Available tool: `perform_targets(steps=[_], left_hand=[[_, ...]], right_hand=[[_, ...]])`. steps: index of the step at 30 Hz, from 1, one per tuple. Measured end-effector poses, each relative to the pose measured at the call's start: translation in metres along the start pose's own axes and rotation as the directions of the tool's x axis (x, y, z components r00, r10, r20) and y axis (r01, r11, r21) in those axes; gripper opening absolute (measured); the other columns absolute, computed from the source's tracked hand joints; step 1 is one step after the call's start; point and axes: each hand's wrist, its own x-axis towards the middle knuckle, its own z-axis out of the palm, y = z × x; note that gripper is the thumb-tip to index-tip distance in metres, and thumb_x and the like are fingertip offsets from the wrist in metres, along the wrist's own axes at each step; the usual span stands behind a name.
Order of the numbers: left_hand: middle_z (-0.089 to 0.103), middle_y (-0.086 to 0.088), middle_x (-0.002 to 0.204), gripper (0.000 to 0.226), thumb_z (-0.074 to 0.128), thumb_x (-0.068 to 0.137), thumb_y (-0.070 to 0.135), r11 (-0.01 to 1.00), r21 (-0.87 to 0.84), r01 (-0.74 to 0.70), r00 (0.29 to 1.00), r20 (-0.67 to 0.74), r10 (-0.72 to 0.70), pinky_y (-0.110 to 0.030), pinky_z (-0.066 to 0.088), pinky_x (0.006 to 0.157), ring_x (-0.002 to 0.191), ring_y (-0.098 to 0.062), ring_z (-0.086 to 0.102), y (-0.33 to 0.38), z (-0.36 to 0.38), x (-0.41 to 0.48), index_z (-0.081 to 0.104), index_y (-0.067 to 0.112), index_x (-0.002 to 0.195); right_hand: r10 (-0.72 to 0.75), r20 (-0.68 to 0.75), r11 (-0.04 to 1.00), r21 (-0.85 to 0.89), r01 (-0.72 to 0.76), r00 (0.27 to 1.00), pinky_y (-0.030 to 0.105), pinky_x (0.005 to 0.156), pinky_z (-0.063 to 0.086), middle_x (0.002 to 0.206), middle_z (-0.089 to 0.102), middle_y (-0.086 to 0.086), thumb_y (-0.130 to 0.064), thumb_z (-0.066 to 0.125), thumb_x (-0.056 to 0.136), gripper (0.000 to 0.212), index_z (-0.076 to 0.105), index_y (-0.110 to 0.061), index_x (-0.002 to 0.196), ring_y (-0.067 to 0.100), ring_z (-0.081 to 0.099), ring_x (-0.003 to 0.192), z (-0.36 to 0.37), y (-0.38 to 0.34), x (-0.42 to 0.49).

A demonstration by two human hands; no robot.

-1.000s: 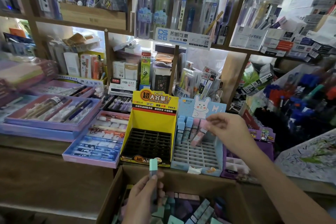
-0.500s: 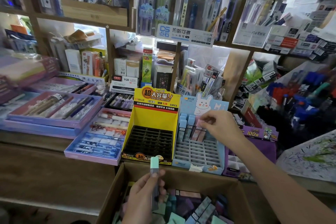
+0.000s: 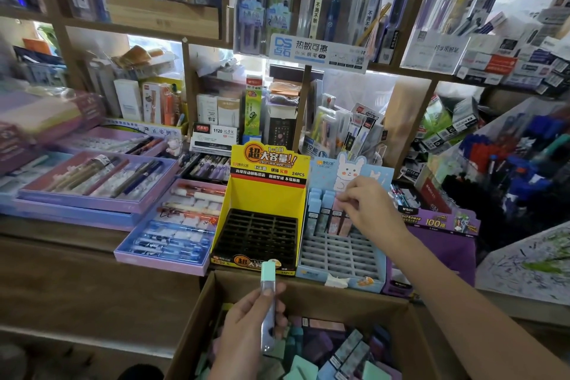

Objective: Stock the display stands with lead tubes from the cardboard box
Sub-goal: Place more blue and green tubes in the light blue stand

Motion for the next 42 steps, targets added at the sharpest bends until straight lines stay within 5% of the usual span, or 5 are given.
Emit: perform_targets(steps=[10,15,24,34,42], left_hand=[[0.062,-0.017,0.071,0.024,0.056,0.099,0.011,0.996,0.069,-0.048,0.999,0.022,0.047,-0.028,0.044,0.045,0.053,-0.022,0.059,0.004,0.006,-0.006,0.078,0.002,0.102],[0.063,-0.015,0.076,0.028,0.054,0.101,0.015,0.995,0.097,-0.036,0.998,0.058,0.03,-0.029,0.043,0.049,0.06,-0.022,0.059,0.009,0.008,-0.009,0.08,0.008,0.101],[0.066,-0.013,0.076,0.017,0.062,0.097,0.018,0.969,0.237,-0.066,0.995,0.091,0.045,-0.035,0.037,0.062,0.068,-0.027,0.057,0.01,0.014,-0.005,0.077,0.01,0.096],[0.054,-0.031,0.089,0.029,0.074,0.089,0.028,0.792,0.514,-0.33,0.938,0.269,0.217,-0.057,0.053,0.075,0.078,-0.03,0.056,0.041,0.057,0.005,0.061,0.002,0.09],[0.072,0.009,0.071,0.017,0.074,0.09,0.017,0.612,0.611,-0.503,0.862,0.409,0.3,-0.016,0.049,0.058,0.065,0.001,0.061,0.062,0.112,0.045,0.077,0.028,0.077]], right_hand=[[0.089,-0.071,0.976,0.207,-0.072,0.994,0.019,0.075,0.047,0.093,0.063,-0.002,-0.012,0.071,0.095,0.014,0.077,-0.02,0.105,0.01,0.056,0.082,-0.012,-0.012,-0.028],[0.252,0.104,0.844,0.462,-0.272,0.962,0.037,0.066,0.059,0.079,0.075,0.006,-0.009,0.071,0.094,0.019,0.077,-0.027,0.092,0.027,0.069,0.074,-0.018,-0.019,-0.085],[0.336,0.641,0.865,0.08,-0.495,0.69,0.022,0.086,0.056,0.094,0.068,-0.014,-0.026,0.068,0.093,0.008,0.07,-0.031,0.099,0.001,0.066,0.091,0.028,0.019,-0.177],[0.415,0.674,0.83,-0.005,-0.557,0.612,0.034,0.092,0.056,0.111,0.063,-0.005,-0.032,0.063,0.092,0.013,0.065,-0.03,0.105,0.013,0.065,0.099,0.058,0.035,-0.187],[0.404,0.672,0.816,0.042,-0.576,0.621,0.032,0.094,0.054,0.106,0.061,-0.01,-0.034,0.064,0.09,0.005,0.06,-0.035,0.092,0.011,0.064,0.099,0.054,0.032,-0.188]])
